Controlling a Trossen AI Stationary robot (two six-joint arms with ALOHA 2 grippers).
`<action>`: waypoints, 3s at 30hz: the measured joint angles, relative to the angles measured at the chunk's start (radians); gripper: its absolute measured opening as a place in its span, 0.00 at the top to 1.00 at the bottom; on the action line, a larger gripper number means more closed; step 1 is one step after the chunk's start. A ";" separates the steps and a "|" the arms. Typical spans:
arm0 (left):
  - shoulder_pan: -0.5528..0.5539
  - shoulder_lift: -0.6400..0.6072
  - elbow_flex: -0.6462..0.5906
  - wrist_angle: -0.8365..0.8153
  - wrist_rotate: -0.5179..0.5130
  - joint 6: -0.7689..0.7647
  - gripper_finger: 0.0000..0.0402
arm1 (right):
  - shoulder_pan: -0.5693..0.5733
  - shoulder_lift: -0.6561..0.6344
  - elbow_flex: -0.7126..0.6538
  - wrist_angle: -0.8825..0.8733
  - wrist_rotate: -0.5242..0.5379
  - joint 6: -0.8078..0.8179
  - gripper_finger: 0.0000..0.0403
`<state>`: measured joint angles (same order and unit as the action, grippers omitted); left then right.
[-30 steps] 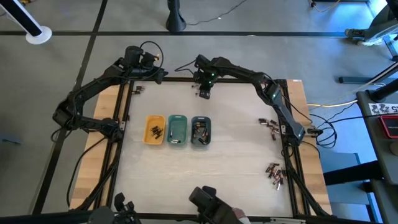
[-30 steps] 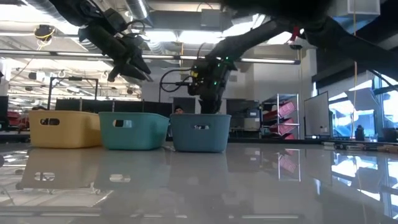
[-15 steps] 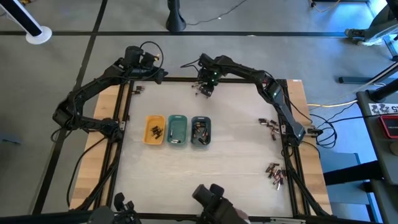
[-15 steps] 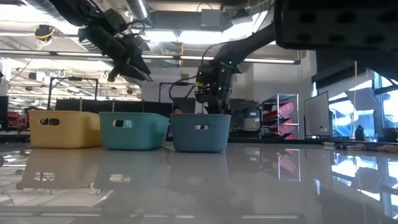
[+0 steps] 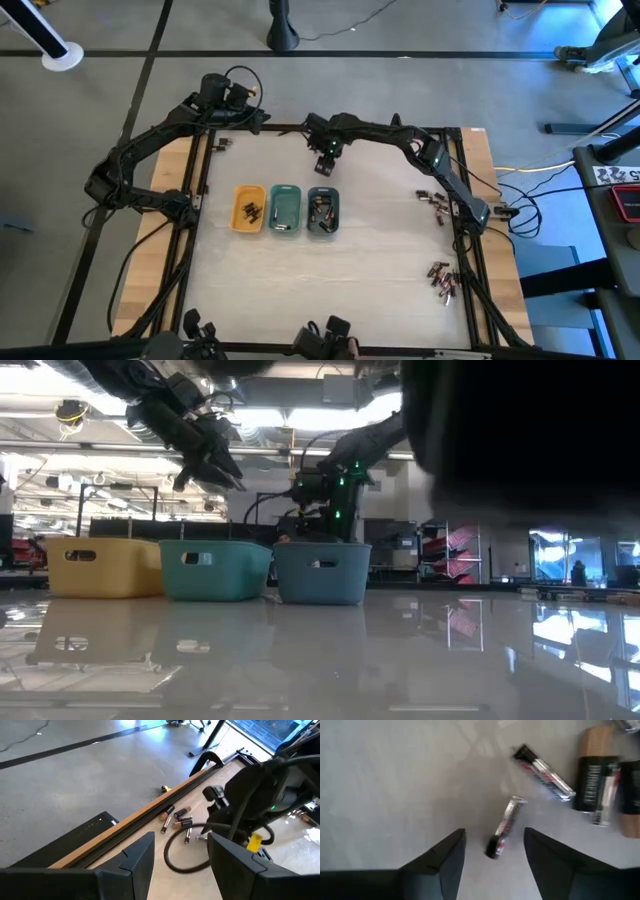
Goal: Sort batteries
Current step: Put the silver battery into the green bin
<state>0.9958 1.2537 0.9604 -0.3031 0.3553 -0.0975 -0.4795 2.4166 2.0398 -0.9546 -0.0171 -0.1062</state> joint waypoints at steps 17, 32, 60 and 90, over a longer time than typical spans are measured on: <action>0.000 0.000 0.000 -0.010 0.004 0.047 0.58 | -0.025 0.006 0.007 0.011 -0.104 0.154 0.60; 0.000 0.000 0.000 -0.027 0.004 0.046 0.58 | -0.007 0.004 0.006 0.022 -0.046 0.129 0.60; 0.000 0.000 0.000 -0.037 0.004 0.018 0.58 | 0.008 0.011 0.007 0.092 0.002 0.048 0.66; 0.000 0.000 0.000 -0.037 0.004 -0.060 0.58 | 0.015 0.012 0.010 0.212 -0.021 -0.047 0.75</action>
<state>0.9958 1.2537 0.9604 -0.3405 0.3595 -0.1570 -0.4648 2.4288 2.0502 -0.7425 -0.0379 -0.1535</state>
